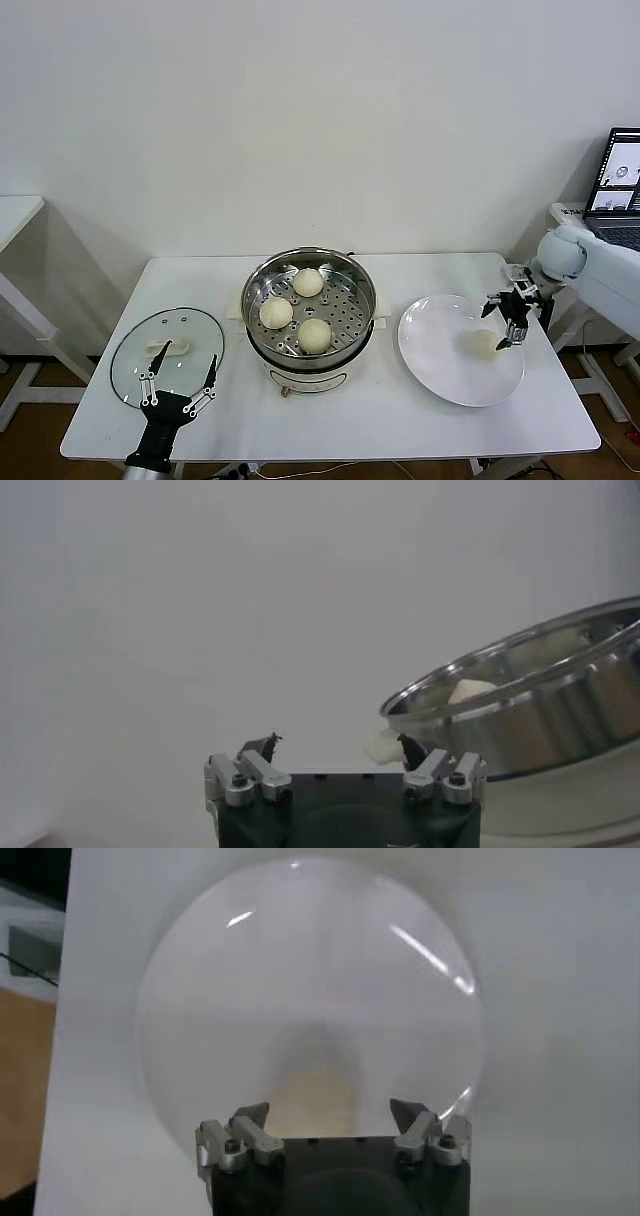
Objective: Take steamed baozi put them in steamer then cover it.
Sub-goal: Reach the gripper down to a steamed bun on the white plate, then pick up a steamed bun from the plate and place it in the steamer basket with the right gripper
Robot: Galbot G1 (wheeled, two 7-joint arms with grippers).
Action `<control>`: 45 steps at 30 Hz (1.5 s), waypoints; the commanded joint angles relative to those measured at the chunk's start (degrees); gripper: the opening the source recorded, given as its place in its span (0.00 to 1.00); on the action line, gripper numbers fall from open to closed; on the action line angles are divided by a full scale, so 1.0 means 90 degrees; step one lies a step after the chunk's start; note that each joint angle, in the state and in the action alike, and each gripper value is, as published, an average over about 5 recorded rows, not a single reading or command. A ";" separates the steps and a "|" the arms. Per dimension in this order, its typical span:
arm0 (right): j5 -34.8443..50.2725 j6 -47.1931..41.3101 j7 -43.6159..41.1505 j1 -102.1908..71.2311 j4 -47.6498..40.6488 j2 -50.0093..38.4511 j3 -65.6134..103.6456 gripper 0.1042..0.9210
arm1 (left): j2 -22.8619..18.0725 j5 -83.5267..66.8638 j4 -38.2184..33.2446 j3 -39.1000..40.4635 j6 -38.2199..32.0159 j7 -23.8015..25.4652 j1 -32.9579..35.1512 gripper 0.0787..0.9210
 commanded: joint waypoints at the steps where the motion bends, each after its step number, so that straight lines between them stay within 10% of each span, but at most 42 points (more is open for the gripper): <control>1: -0.0022 -0.0212 0.0308 -0.0429 -0.0149 -0.0061 0.0111 0.88 | 0.0001 0.0001 0.0014 -0.0001 -0.0007 -0.0002 0.0005 0.88; 32: -0.0435 -0.0090 -0.0336 0.0335 -0.0097 0.0169 0.0577 0.68 | 0.0036 0.0042 0.0038 0.0030 -0.0005 -0.0003 -0.0059 0.88; 45: 0.2270 -0.0626 -0.1367 0.3860 0.1062 0.1703 -0.1860 0.66 | 0.0133 0.0019 -0.0010 0.0117 0.0004 -0.0018 -0.0091 0.88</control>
